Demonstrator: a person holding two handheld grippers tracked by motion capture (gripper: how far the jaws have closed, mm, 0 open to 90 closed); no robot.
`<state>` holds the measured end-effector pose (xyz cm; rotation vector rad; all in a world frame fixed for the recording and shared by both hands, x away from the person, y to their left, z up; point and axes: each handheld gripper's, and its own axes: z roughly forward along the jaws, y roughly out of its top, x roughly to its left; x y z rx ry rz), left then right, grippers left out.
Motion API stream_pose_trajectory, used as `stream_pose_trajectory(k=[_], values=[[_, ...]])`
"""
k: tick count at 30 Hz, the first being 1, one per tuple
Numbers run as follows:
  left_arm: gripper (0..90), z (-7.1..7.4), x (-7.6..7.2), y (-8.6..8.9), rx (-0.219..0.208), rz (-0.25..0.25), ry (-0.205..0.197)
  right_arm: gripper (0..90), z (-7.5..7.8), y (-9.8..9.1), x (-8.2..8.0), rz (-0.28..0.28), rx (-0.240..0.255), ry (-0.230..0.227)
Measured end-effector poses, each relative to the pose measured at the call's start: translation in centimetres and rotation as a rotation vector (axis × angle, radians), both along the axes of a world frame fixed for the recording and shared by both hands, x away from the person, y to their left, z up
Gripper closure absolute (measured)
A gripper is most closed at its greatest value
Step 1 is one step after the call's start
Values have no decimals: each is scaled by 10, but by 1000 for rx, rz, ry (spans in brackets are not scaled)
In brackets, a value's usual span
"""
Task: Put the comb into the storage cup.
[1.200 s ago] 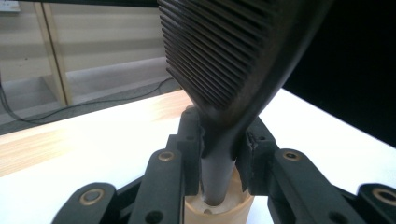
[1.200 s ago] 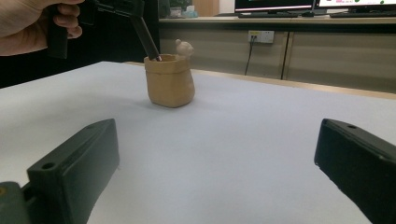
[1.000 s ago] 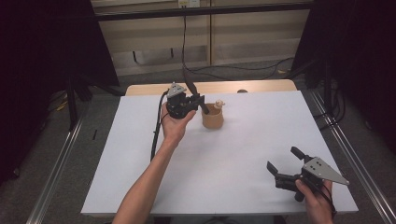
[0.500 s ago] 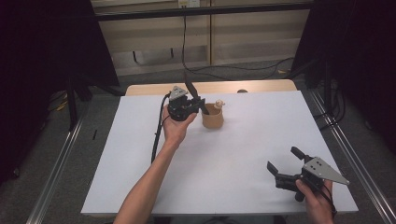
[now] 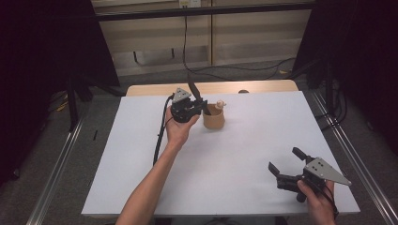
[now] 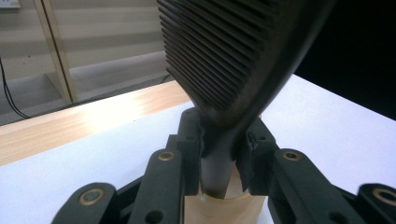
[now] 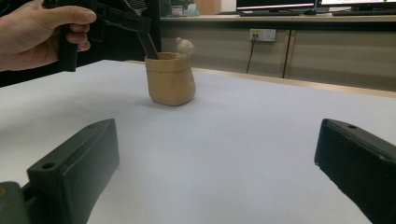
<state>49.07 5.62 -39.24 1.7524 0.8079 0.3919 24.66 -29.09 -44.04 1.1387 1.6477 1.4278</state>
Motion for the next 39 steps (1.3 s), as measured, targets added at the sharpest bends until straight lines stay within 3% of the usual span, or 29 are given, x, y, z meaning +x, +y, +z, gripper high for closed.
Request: stream_pose_trajectory(k=[10, 12, 21, 26, 39], values=[[731, -9, 2, -2, 10, -10, 9, 0, -1, 0, 1, 3, -5, 1], [732, -10, 1, -4, 26, -10, -7, 0, -1, 0, 1, 5, -8, 4], [731, -14, 1, -10, 31, -20, -10, 0, -1, 0, 1, 11, -6, 5], [731, -18, 0, -14, 54, -23, -10, 0, -1, 1, 1, 20, -7, 6], [729, -25, 1, -14, 50, -12, -17, 0, -1, 1, 0, 25, -7, 7]])
